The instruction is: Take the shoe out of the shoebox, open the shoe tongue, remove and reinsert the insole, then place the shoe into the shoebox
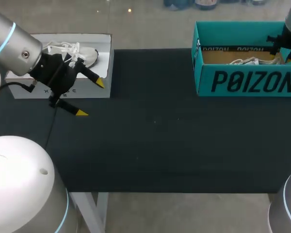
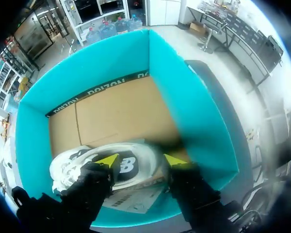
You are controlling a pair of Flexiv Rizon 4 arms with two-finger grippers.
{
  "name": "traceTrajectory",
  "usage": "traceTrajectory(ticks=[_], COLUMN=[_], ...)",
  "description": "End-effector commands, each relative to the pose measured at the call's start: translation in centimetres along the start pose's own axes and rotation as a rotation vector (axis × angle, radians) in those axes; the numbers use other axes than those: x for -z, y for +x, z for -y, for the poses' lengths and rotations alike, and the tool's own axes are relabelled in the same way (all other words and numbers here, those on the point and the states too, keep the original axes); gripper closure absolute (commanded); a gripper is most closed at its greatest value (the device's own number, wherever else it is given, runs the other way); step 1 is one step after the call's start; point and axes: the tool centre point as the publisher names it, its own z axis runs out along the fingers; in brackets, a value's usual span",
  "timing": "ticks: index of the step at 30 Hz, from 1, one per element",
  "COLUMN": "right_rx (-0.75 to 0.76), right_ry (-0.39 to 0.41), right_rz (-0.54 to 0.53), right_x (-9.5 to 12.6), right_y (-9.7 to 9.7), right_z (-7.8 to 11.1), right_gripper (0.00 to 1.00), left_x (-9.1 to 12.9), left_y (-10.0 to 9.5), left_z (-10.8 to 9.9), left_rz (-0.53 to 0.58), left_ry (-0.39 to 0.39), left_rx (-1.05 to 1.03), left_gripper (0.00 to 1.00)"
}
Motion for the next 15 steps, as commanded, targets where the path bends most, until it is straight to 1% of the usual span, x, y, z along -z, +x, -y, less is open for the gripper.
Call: traceTrajectory(ticks=[1, 5, 9, 11, 13, 15], right_rx=[0.010, 0.020, 0.037, 0.040, -0.002, -0.002], right_ry=[-0.011, -0.012, -0.021, -0.025, -0.068, -0.068], right_rz=[0.017, 0.024, 0.022, 0.016, 0.022, 0.022], right_x=[3.7, 6.6, 9.4, 10.2, 11.4, 11.4], right_y=[0.4, 1.2, 1.9, 2.2, 2.6, 2.6], right_z=[0.8, 1.1, 3.0, 4.0, 5.3, 5.3], right_gripper=[0.00, 0.00, 0.00, 0.00, 0.00, 0.00], left_x=[0.0, 0.0, 0.0, 0.0, 0.0, 0.0], left_y=[0.0, 0.0, 0.0, 0.0, 0.0, 0.0], left_z=[0.1, 0.1, 0.1, 0.1, 0.1, 0.1], left_rz=[-0.003, -0.003, -0.003, -0.003, -0.003, -0.003], left_ry=[-0.004, -0.004, -0.004, -0.004, -0.004, -0.004], left_rx=[0.000, 0.000, 0.000, 0.000, 0.000, 0.000], left_gripper=[0.00, 0.00, 0.00, 0.00, 0.00, 0.00])
